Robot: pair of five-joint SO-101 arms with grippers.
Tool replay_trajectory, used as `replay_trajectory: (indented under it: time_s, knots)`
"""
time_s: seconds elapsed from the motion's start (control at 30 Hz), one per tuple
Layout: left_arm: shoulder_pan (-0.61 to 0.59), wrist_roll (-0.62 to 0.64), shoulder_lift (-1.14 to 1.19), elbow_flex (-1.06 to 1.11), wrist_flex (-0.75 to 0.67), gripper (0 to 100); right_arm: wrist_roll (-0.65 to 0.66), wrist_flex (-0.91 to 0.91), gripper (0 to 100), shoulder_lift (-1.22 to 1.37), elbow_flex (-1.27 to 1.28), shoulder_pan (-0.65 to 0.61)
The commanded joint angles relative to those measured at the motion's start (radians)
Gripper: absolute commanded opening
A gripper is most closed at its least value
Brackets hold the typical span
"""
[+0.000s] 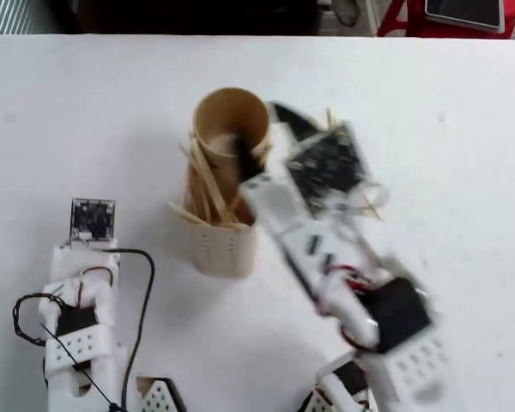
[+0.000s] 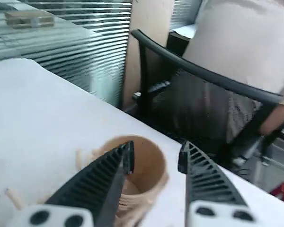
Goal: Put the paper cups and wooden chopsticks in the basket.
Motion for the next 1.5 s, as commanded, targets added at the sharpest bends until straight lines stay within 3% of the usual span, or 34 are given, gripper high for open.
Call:
replay_trajectory:
  time_s: [0.0,0.13,0.23,0.43,0.5,0.87,1.47]
  knots:
    - [-0.008,-0.012,-0.016,-0.002,0.002,10,0.153,0.262,15.4,-0.039,-0.207,0.179]
    - [-0.008,-0.012,-0.016,-0.002,0.002,10,0.288,0.397,15.5,-0.010,-0.279,0.453]
    - [-0.008,-0.012,-0.016,-0.002,0.002,10,0.430,0.418,15.6,0.104,-0.229,0.587]
    - [-0.008,-0.012,-0.016,-0.002,0.002,10,0.760,0.414,15.6,0.444,-0.110,0.638]
    - [-0.008,-0.012,-0.016,-0.002,0.002,10,0.806,0.406,15.6,0.562,-0.114,0.638]
    - [-0.008,-0.012,-0.016,-0.002,0.002,10,0.810,0.105,15.6,1.047,-0.126,0.631]
    - [-0.008,-0.012,-0.016,-0.002,0.002,10,0.809,0.090,15.3,1.417,-0.350,0.631]
